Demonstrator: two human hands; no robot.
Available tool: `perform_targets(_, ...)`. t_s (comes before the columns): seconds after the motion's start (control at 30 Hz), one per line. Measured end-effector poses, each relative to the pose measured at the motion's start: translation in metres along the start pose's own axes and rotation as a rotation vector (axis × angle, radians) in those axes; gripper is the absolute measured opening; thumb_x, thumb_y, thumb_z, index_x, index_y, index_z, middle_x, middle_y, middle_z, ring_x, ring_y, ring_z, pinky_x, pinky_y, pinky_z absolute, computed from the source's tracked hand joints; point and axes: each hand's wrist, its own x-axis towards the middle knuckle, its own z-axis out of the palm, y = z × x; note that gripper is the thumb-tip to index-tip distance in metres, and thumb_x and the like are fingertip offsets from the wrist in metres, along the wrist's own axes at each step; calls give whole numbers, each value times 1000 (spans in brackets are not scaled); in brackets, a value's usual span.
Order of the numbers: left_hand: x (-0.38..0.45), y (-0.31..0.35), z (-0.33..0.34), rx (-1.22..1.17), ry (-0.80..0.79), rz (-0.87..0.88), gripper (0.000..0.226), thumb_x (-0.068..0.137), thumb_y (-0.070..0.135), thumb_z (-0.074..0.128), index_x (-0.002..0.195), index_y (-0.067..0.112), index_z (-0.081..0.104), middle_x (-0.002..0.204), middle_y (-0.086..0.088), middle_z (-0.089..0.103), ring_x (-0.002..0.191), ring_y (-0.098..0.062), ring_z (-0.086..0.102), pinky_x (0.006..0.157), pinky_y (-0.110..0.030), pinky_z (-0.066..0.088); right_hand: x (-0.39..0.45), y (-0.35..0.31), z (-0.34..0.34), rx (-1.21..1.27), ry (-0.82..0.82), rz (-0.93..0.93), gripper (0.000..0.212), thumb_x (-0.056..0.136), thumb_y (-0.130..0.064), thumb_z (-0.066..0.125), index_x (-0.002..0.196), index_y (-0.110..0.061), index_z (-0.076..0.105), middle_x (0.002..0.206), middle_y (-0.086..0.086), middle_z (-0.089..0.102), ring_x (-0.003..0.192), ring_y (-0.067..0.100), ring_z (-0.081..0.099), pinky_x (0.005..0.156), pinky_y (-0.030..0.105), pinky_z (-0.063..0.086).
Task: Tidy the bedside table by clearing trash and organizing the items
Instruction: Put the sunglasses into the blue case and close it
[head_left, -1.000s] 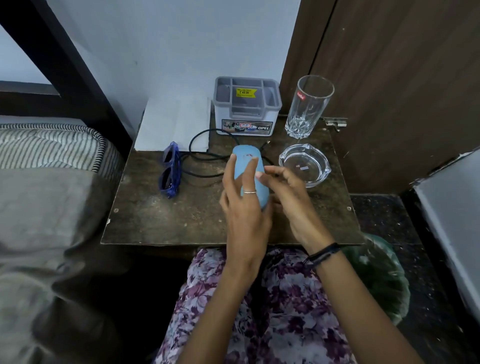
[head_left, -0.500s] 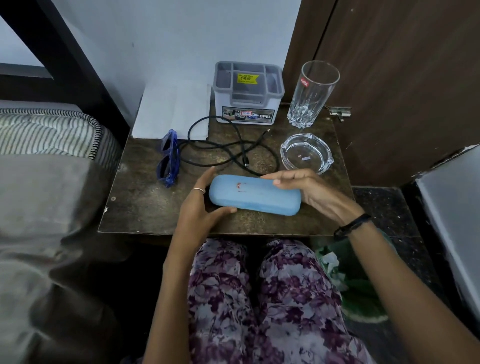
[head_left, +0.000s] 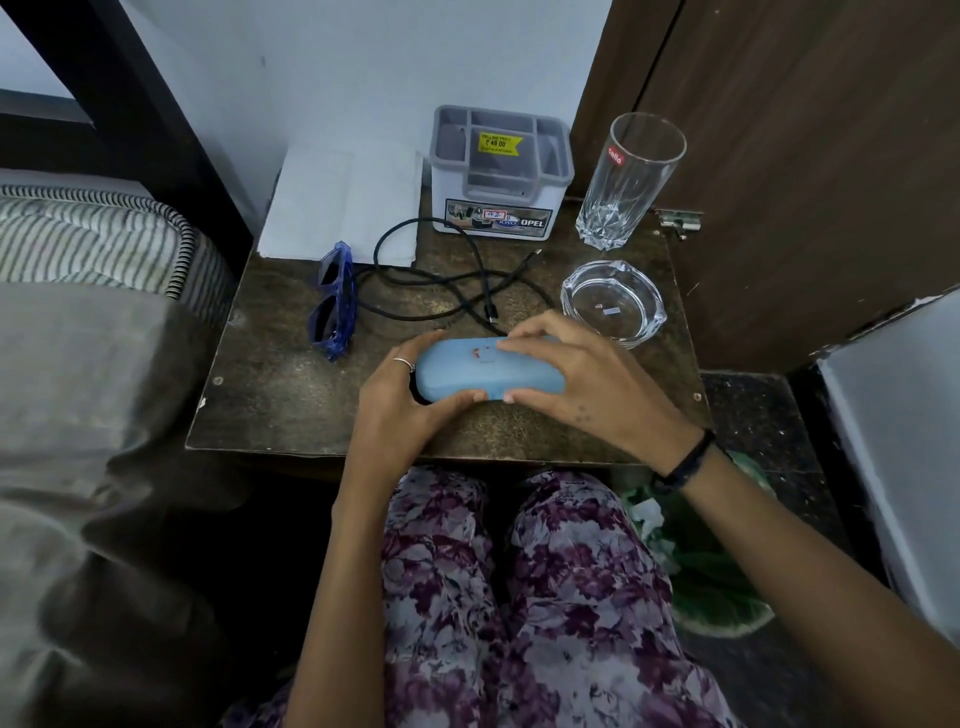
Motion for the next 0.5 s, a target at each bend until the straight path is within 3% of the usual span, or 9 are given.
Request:
perform_targets(0.13,2,1,-2,-50,-20,-30,63,70,31,78,126,20,52,115,9,54,105,-7,50,75,3,37,2,0,1,-219,14,-132,54,79,-34,71,127,-11,57,120,5,62,106,23,58,86,37,54)
perform_targets(0.37,2,2,-3,-106,-64,-39,81,65,25,82,135,25,40,113,5,53,102,-12,53,83,-22,42,9,0,-6,-508,-28,-419,52,72,-34,76,108,2,66,95,14,73,78,24,68,50,28,55)
perform_targets(0.43,2,2,-4,-118,-59,-42,84,64,22,83,135,26,39,112,5,54,102,-11,53,84,-19,44,15,2,-7,-530,-33,-437,46,79,-35,64,105,2,67,88,13,73,71,22,67,44,26,51)
perform_targets(0.5,2,1,-4,-106,-71,-38,91,60,17,85,136,27,37,111,6,54,100,-11,54,77,-5,43,21,4,-12,-453,-34,-408,48,83,-37,47,104,0,68,79,9,72,66,22,65,45,25,51)
